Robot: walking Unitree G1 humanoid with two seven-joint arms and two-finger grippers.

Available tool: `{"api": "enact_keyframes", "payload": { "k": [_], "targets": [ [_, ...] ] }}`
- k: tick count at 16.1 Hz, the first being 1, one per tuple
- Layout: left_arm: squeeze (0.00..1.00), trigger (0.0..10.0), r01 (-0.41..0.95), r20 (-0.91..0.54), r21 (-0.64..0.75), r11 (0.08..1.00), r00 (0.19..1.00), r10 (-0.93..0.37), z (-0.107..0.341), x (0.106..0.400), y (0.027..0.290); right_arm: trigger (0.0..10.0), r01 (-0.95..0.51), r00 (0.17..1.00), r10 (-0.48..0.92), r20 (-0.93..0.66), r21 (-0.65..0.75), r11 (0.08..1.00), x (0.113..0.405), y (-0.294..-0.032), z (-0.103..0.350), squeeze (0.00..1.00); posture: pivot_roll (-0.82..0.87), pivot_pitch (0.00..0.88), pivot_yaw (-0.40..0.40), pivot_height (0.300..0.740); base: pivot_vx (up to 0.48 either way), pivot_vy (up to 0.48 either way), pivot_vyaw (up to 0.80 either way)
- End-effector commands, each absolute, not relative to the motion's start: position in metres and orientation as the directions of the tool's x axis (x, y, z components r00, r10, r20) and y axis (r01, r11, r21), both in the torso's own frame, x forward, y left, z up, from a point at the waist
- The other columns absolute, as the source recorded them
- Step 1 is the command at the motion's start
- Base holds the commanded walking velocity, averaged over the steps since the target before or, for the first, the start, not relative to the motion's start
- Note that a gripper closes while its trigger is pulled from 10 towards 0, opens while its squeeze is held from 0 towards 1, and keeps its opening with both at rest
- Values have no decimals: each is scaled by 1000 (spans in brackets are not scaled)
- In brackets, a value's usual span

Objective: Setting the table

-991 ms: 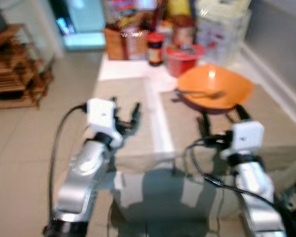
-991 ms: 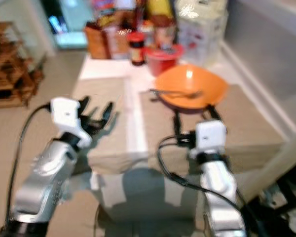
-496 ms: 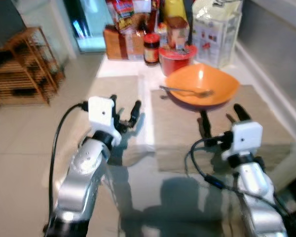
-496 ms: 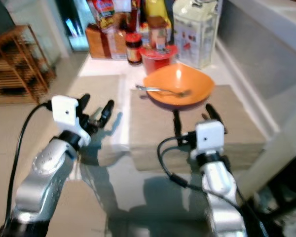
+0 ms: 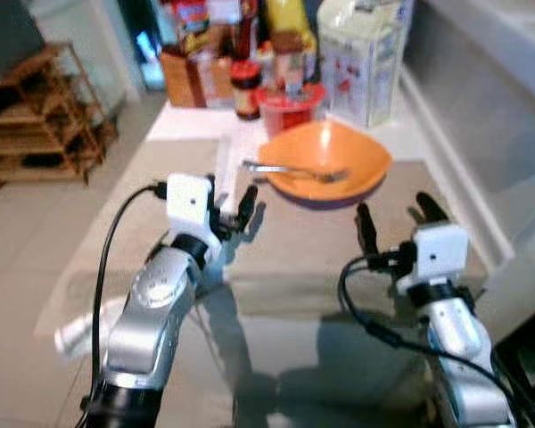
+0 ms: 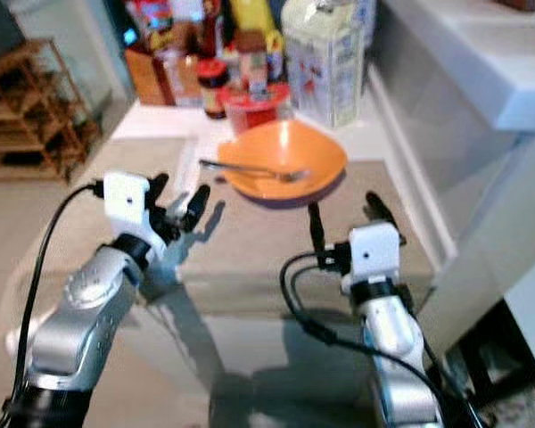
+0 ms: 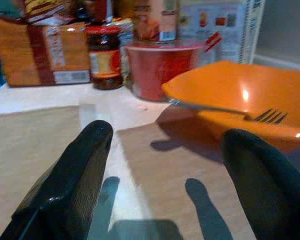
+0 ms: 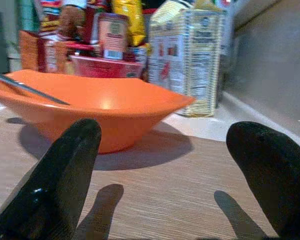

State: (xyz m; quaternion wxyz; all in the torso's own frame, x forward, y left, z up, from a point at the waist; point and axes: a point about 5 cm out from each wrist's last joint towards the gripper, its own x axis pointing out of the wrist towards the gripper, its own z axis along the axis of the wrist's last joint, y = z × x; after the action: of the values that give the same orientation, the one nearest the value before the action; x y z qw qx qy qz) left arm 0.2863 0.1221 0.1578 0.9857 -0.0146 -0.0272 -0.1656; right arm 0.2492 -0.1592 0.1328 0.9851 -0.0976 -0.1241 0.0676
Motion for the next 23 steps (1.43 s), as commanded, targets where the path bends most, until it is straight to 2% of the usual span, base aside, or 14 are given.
{"api": "enact_keyframes", "payload": {
  "k": [1,6,8,9,14,18,23],
  "targets": [
    [0,10000,309,47,-10,951,950,-308,157,288,129,10000,-120,957,169,234,-212,970,250,-155,135,0,-172,0,89,722,0,0,0],
    [0,10000,308,42,-46,950,951,-307,159,291,129,10000,-122,958,171,232,-213,969,250,-155,134,0,-174,0,87,722,325,-154,0],
    [0,10000,310,-17,-130,942,949,-315,156,293,128,10000,-125,957,174,230,-215,969,250,-155,134,0,-174,0,86,722,0,0,0],
    [0,10000,290,-65,-228,929,948,-312,155,297,128,10000,-126,957,176,229,-217,968,251,-155,134,0,-173,0,84,722,0,0,0],
    [0,10000,183,-162,-463,867,945,-286,161,313,131,10000,-129,958,178,227,-214,968,251,-153,134,0,-174,0,90,722,0,0,0],
    [0,10000,167,-171,-596,786,929,-327,171,312,124,10000,-119,958,171,232,-221,968,250,-154,135,0,-181,0,92,722,0,0,0],
    [0,10000,203,-183,-647,735,894,-409,179,308,109,10000,-82,965,139,223,-249,965,241,-163,134,0,-188,0,95,722,0,0,0]
  ]
}}
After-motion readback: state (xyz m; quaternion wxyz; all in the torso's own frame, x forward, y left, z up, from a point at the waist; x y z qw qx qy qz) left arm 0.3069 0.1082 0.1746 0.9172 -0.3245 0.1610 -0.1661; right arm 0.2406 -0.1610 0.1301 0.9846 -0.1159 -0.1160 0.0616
